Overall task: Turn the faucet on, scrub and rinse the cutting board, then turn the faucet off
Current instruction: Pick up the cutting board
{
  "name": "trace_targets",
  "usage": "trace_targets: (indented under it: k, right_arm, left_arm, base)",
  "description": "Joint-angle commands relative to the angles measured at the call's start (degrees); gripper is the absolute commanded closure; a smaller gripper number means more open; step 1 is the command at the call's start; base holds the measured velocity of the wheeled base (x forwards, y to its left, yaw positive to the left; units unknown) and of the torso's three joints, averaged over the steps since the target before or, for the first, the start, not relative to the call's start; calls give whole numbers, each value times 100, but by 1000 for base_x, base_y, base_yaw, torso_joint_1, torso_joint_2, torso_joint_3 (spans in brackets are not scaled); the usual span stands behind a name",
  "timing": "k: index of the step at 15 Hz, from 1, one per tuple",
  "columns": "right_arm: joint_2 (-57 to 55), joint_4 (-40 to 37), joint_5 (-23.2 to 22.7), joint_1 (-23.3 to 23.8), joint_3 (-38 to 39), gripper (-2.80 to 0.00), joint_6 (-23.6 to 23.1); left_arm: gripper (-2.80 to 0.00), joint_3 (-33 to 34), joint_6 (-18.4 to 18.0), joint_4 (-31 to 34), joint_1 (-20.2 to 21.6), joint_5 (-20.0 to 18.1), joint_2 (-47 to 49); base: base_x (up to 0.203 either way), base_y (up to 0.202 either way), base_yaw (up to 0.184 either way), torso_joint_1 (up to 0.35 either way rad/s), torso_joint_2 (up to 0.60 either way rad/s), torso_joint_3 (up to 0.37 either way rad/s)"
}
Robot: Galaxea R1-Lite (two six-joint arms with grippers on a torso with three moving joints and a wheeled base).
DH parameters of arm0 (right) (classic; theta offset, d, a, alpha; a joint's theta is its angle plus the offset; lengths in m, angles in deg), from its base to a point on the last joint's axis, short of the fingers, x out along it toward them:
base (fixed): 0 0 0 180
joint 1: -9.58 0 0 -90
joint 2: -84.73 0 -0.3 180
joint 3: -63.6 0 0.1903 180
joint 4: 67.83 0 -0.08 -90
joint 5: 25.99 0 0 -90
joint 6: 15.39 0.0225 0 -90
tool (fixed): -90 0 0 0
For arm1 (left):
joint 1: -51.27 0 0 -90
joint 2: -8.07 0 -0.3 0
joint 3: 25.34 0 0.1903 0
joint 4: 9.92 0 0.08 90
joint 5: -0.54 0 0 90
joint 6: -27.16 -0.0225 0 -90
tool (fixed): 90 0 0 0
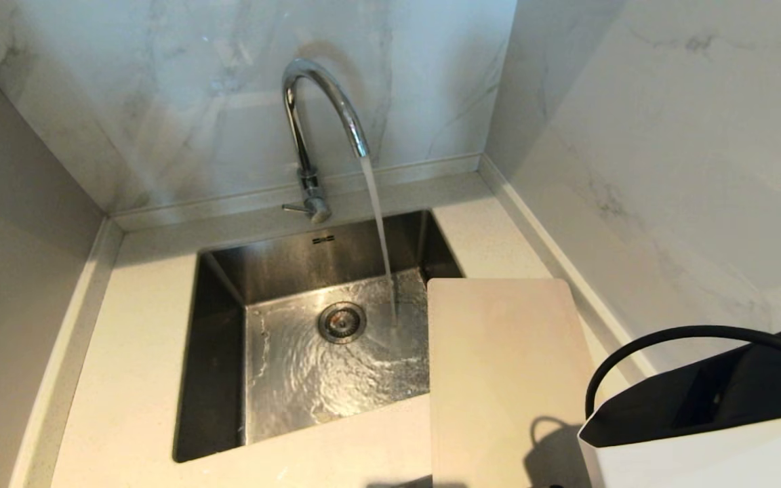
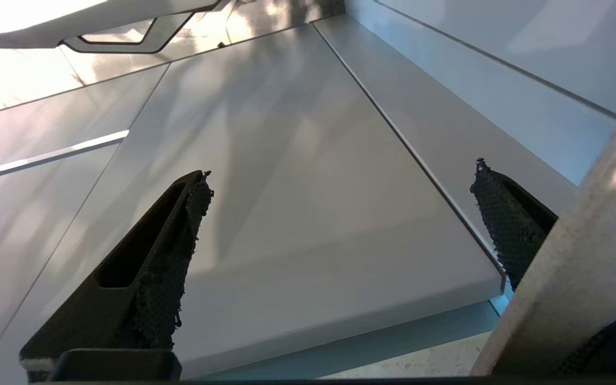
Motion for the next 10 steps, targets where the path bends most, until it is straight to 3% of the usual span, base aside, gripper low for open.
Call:
trace_targets:
  k: [1,10]
  right_arm:
    - [-24,41,104,-18,34,-280,-32]
    - [124,41,218,-79,95,-280,-41]
  left_arm:
    - [0,0,1,-2,2,-1,-10]
    - [0,0,1,-2,2,-1,-10]
  base:
    - [0,0,0,0,0,0]
    - [0,0,0,0,0,0]
